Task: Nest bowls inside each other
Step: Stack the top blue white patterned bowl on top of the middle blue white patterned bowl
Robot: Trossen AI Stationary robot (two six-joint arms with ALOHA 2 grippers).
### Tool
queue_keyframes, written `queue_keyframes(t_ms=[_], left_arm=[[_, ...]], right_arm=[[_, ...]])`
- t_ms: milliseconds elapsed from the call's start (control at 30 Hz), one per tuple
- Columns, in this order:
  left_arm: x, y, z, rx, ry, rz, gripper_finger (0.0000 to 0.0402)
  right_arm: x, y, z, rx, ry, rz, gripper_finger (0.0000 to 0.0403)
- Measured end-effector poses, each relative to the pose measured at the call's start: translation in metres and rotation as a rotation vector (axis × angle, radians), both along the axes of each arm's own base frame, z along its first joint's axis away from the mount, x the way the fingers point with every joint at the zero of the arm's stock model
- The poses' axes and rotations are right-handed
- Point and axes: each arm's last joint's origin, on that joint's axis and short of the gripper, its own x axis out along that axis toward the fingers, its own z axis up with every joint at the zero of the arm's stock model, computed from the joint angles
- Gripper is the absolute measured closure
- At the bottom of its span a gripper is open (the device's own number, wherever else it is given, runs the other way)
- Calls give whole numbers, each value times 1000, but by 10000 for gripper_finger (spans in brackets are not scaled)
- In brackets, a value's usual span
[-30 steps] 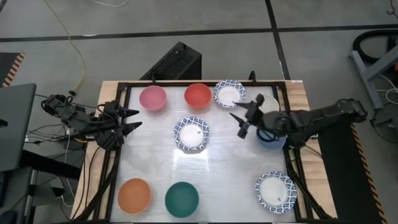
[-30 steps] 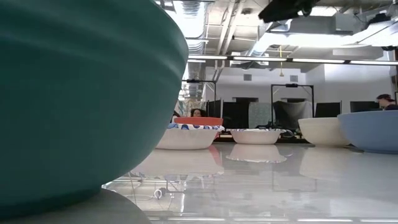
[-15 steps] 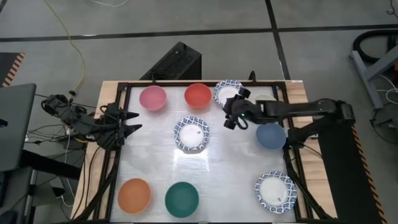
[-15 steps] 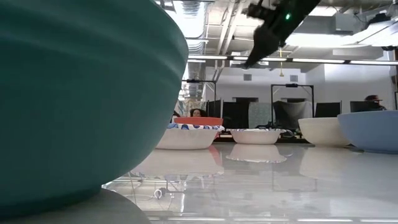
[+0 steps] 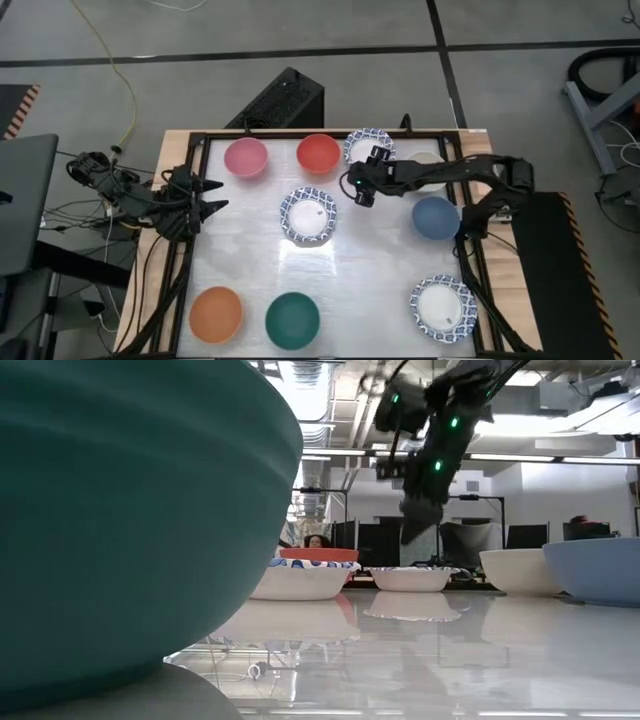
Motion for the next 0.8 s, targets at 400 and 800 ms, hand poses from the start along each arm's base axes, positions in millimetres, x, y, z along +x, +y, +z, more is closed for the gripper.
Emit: queue_keyframes(t_ms=[400,800], left_arm=[[-1,1,-4,20,23,32,123],[-1,2,-5,25,26,49,123]], right_arm=[[10,-22,-54,3,189,-51,163],[11,-28,-65,-31,218,-83,183]])
